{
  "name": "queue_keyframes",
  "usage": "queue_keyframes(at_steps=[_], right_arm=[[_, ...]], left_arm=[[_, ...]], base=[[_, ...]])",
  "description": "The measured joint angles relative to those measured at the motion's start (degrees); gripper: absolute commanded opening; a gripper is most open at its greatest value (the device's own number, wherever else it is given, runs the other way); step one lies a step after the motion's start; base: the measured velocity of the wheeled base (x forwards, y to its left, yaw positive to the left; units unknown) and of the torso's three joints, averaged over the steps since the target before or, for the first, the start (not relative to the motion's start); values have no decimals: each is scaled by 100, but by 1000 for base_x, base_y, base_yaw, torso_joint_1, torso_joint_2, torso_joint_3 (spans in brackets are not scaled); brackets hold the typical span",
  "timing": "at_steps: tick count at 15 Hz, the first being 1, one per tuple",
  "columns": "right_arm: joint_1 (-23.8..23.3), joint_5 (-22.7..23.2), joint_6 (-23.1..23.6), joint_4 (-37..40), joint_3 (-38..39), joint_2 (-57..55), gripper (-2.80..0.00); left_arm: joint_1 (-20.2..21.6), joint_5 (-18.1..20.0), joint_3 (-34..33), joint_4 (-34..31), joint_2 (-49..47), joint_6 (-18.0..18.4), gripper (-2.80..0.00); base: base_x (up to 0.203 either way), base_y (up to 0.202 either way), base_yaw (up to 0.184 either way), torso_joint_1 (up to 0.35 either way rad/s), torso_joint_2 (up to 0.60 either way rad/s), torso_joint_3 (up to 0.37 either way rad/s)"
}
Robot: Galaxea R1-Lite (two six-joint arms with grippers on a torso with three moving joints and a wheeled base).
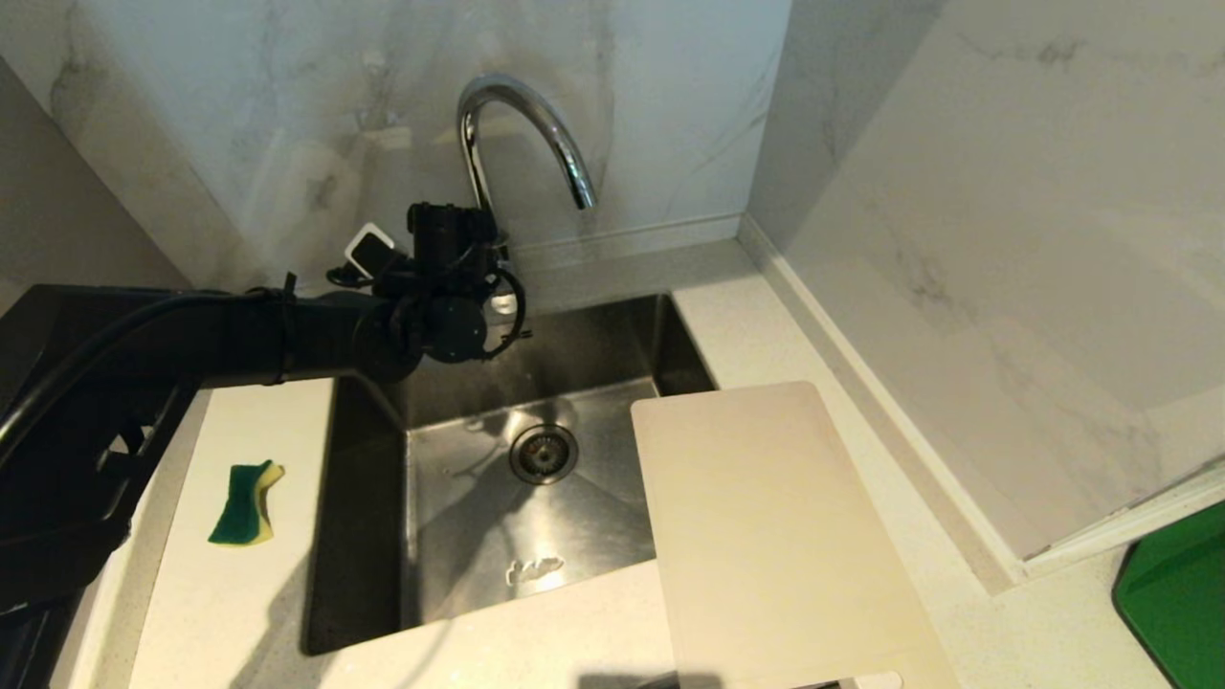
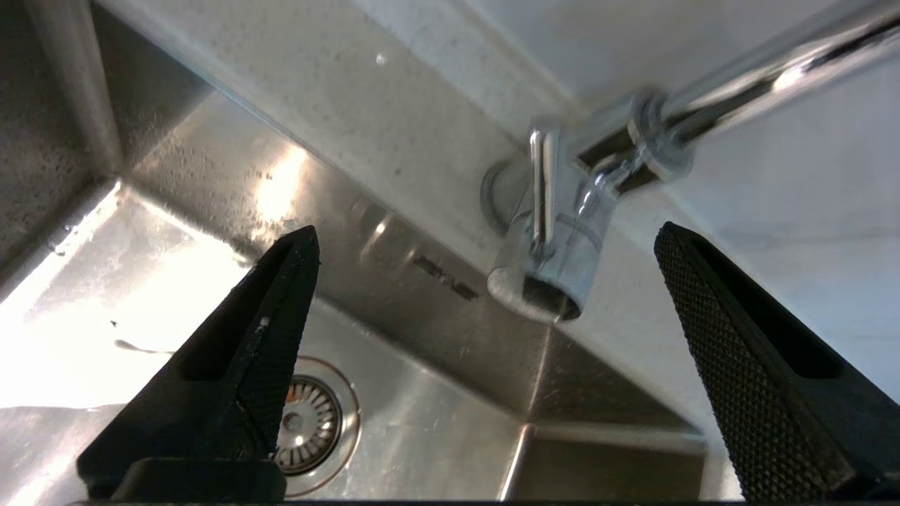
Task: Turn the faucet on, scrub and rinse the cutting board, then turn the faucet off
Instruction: Turn on the tap
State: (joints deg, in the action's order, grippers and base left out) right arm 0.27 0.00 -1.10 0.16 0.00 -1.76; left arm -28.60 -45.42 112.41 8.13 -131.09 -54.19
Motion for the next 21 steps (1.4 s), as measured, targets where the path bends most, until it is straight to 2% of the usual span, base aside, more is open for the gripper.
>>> queue_keyframes(at_steps=[21], right_arm=[[-2, 0, 6, 2, 0, -17, -280]], left_arm=[[394, 24, 71, 62, -517, 0, 0]], base=[[0, 0, 0, 0, 0, 0]])
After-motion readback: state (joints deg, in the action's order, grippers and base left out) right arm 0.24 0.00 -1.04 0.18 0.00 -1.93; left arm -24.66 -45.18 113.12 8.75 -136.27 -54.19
